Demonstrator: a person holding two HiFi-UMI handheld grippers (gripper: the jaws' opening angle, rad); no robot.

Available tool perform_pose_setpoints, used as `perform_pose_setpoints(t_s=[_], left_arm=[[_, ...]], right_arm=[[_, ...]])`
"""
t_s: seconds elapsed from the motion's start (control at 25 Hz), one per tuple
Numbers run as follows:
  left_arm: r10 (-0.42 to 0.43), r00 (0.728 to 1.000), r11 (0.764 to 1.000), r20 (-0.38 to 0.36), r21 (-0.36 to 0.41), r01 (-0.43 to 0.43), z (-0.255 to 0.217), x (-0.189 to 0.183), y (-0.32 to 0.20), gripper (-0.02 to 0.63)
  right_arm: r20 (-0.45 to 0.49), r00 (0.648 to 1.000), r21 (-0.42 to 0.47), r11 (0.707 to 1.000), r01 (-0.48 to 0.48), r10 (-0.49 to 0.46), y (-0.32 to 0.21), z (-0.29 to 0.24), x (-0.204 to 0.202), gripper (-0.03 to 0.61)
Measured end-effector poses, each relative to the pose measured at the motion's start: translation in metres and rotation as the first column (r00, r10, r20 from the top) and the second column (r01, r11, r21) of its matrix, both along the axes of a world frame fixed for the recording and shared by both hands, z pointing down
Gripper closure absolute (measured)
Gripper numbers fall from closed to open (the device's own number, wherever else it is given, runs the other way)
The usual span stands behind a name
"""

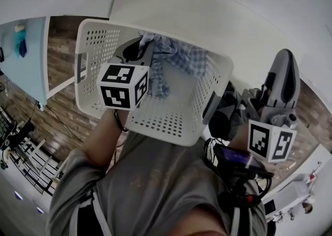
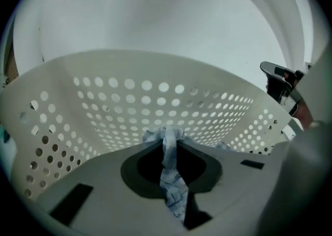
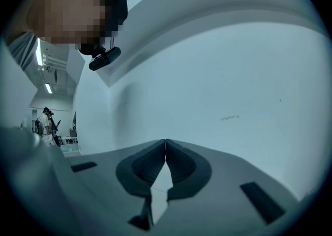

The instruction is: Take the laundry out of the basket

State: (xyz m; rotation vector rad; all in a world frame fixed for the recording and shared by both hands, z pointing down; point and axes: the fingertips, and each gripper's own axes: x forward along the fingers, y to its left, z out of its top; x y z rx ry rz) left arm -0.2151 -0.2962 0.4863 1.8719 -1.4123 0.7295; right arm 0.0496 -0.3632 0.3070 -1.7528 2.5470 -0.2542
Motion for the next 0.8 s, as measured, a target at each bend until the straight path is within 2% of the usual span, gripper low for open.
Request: perform_pose_setpoints(t_s=[0.2,0.4,0.56,0.8], left_arm=[[0.004,0.999,0.995,-0.036,0.1,0.0,-0.045,0.008,0.004,0.566],[0.002,1.0,0.968,-0.023,0.252,0.004,-0.104,0.01,0.007,0.568],[-0.006,1.0,0.92,-0.012,0.391,0.01,-0.157,0.011,0.01,0.569],[-0.011,1.0,0.824,0.01,0.567,0.003,-0.236,0.03,0.031,0.569]], right_arm=[[0.005,1.0,0.063,0.998,-0.027,0.027,0.03,-0.03,0.014,0.571],[0.027,0.999,0.118,0.992,-0.035,0.032,0.06,-0.053,0.021,0.571],[0.042,0.999,0.162,0.986,-0.035,0.028,0.081,-0.067,0.026,0.571],[0.059,0.998,0.23,0.972,-0.04,0.027,0.123,-0.094,0.049,0.571]])
